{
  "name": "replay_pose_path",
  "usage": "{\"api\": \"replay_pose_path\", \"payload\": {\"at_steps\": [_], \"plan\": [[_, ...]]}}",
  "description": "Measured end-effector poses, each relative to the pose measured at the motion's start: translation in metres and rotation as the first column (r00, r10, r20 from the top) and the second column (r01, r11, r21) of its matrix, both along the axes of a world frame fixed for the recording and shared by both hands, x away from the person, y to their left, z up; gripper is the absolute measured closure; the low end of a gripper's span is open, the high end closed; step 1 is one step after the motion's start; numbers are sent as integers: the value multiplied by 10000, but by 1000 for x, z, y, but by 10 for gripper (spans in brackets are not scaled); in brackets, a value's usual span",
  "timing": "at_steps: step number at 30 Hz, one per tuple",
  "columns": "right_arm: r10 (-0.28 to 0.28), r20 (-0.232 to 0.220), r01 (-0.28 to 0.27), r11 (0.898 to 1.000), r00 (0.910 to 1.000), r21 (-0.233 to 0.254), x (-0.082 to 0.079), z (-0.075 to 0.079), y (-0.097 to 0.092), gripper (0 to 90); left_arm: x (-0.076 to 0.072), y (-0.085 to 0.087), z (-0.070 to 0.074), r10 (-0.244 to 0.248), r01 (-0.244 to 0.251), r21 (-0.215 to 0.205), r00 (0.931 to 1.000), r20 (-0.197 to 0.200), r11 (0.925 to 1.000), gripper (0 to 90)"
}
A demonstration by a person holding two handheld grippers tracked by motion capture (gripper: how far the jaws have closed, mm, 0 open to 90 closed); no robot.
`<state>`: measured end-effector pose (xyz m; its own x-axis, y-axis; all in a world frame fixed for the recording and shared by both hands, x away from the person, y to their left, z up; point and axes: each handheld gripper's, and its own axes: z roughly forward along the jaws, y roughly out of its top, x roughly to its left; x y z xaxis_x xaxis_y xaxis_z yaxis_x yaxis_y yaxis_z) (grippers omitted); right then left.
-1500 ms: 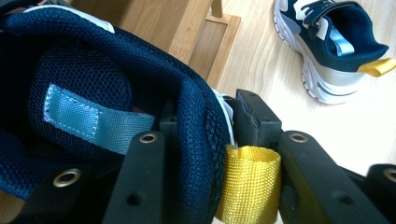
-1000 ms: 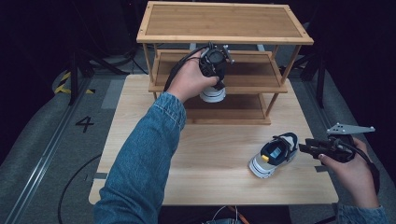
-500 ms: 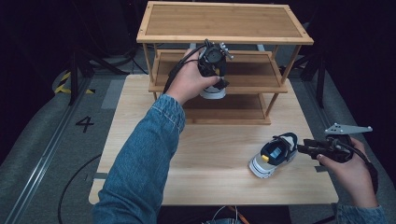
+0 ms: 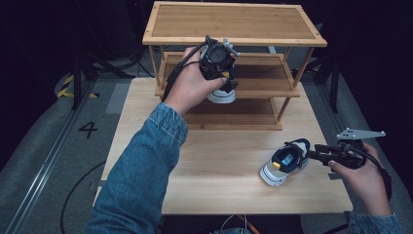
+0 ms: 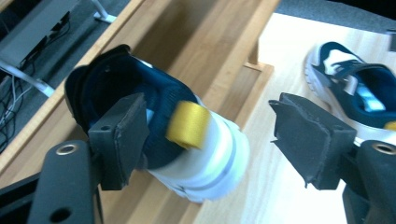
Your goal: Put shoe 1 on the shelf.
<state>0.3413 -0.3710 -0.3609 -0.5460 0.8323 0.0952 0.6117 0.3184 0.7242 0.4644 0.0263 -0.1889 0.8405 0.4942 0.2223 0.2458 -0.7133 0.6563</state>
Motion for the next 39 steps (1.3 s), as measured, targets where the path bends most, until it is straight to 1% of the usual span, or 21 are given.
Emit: {"api": "replay_pose_path", "payload": {"at_steps": [2,4,5,6,7,9,11,12,13,16,19,22,25,26,27,29,31,33,35,36,39], "plan": [[9,18,-9,10000,10000,-7,0,0,0,585,-8,2,2,122,-123,-40,9999,-65,9999,285],[37,29,-37,10000,10000,-3,1,0,1,585,-16,4,4,202,-200,78,9997,-170,9998,355],[45,23,-45,10000,10000,-13,1,0,1,585,-20,5,3,249,-249,10,9996,-115,9997,378],[39,1,-39,10000,10000,-8,1,0,2,585,-25,6,2,166,-165,31,9998,-103,9999,412],[91,-2,-91,10000,10000,-21,1,-1,3,585,-27,6,1,97,-96,36,9998,-195,9999,485],[83,-26,-83,10000,10000,-43,1,-1,3,585,-31,7,-6,46,-43,104,9995,-307,9999,541],[115,7,-115,9999,9999,-63,1,-1,4,585,-31,6,-15,161,-155,164,9992,-371,9997,622],[102,-4,-102,9999,9999,-43,1,-1,4,585,-30,6,-18,158,-153,160,9995,-285,9998,649],[98,-5,-98,9999,10000,-44,1,-1,4,585,-29,6,-23,215,-215,26,9995,-224,9998,679],[148,25,-148,9999,9999,-66,1,-1,4,584,-23,7,-36,503,-520,-414,9979,-408,9978,749],[165,30,-165,9998,9999,-69,1,-1,4,584,-16,8,-47,787,-819,-646,9956,-510,9945,806],[143,7,-143,9999,9999,-71,2,-2,4,584,-6,9,-56,1072,-1121,-789,9921,-645,9906,828],[137,19,-137,9999,9999,-37,1,-2,4,584,-2,9,-59,1163,-1226,-897,9906,-726,9884,834],[148,58,-147,9999,9999,-25,1,-1,4,584,0,10,-60,1168,-1249,-1073,9900,-788,9863,825],[148,58,-147,9999,9999,-25,1,-1,4,584,1,9,-60,1244,-1308,-1054,9901,-657,9858,825],[156,57,-156,9999,9999,-34,1,-1,4,584,2,5,-61,1473,-1489,-782,9887,-265,9857,809],[173,21,-173,9998,9998,-50,1,-2,5,583,8,5,-64,1594,-1599,-762,9871,-135,9842,773],[207,34,-207,9998,9998,-48,1,-2,5,581,14,5,-66,1705,-1720,-922,9851,-239,9808,735],[222,42,-222,9997,9997,-29,1,-2,6,580,18,4,-67,1777,-1796,-937,9837,-281,9793,713],[230,44,-230,9997,9997,-22,1,-2,6,580,20,3,-68,1769,-1785,-979,9839,-256,9790,697],[254,42,-254,9997,9997,-6,2,-2,6,579,28,-1,-71,1760,-1765,-878,9843,-134,9804,655]]}}
